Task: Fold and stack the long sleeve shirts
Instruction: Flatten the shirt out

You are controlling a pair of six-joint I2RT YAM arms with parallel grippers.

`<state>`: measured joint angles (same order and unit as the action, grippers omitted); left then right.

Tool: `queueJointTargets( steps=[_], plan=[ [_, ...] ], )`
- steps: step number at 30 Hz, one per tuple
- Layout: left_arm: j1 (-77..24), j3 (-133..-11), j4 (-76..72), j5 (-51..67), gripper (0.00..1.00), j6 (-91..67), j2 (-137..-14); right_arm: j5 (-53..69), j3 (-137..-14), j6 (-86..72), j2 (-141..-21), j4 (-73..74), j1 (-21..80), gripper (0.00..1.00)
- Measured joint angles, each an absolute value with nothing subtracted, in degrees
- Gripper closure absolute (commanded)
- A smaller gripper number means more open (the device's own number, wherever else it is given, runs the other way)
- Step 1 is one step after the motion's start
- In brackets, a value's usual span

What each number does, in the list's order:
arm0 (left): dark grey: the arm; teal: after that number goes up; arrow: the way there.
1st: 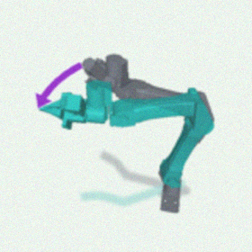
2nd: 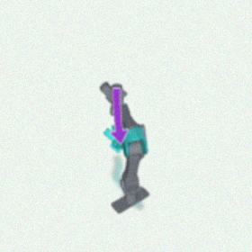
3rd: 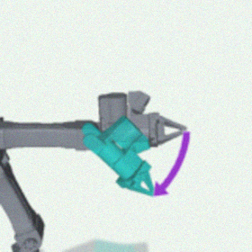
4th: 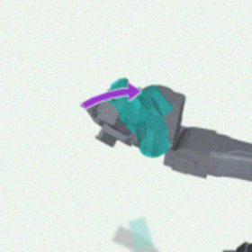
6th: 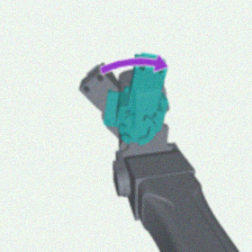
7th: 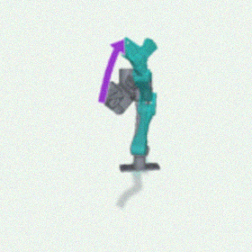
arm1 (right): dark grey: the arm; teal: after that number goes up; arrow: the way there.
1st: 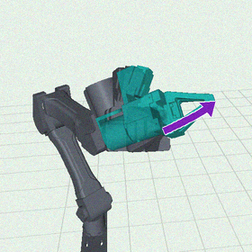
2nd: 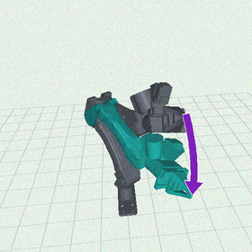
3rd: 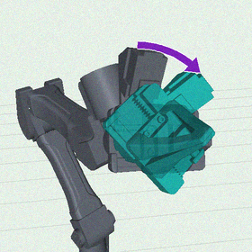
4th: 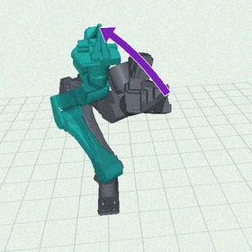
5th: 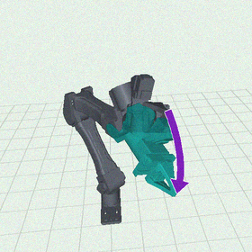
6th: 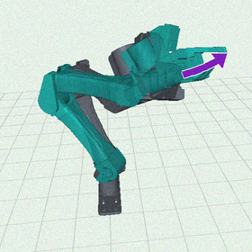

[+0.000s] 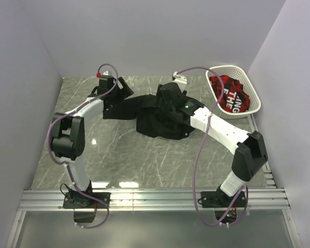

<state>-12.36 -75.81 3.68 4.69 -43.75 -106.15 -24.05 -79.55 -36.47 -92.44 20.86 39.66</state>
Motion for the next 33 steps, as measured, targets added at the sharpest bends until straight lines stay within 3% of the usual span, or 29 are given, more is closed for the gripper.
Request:
queueJointTargets(
  steps=[11, 13, 18, 19, 23, 28, 30, 33],
  plan=[
    [-14.7, -83.8, 2.4, 8.8, 0.13, -43.2, -119.0, -26.2, -87.0, -41.9, -103.1, 25.8, 40.6, 0.23],
    [-16.1, -83.8, 2.4, 9.4, 0.15, -42.8, -119.8, -26.6, -87.0, -42.5, -103.9, 26.8, 40.6, 0.31],
    [-19.1, -83.8, 2.4, 10.2, 0.26, -42.0, -120.1, -28.0, -86.1, -43.9, -103.9, 27.0, 40.6, 0.62],
    [-19.3, -83.8, 2.4, 10.3, 0.31, -42.0, -120.2, -28.4, -85.2, -44.2, -103.8, 26.9, 40.6, 0.72],
    [-19.4, -84.0, 2.3, 10.3, 0.43, -41.4, -120.9, -29.3, -81.3, -44.4, -102.6, 26.6, 40.6, 0.93],
    [-19.2, -84.1, 2.4, 10.1, 0.54, -41.2, -121.3, -29.6, -73.8, -44.4, -96.9, 26.5, 39.7, 1.00],
    [-19.2, -84.1, 2.3, 10.1, 0.65, -41.3, -121.7, -29.7, -70.0, -44.0, -92.9, 25.9, 39.0, 1.00],
    [-19.2, -84.1, 1.8, 10.2, 0.97, -41.6, -122.2, -29.9, -64.9, -43.6, -86.1, 25.4, 38.0, 1.00]
  ],
)
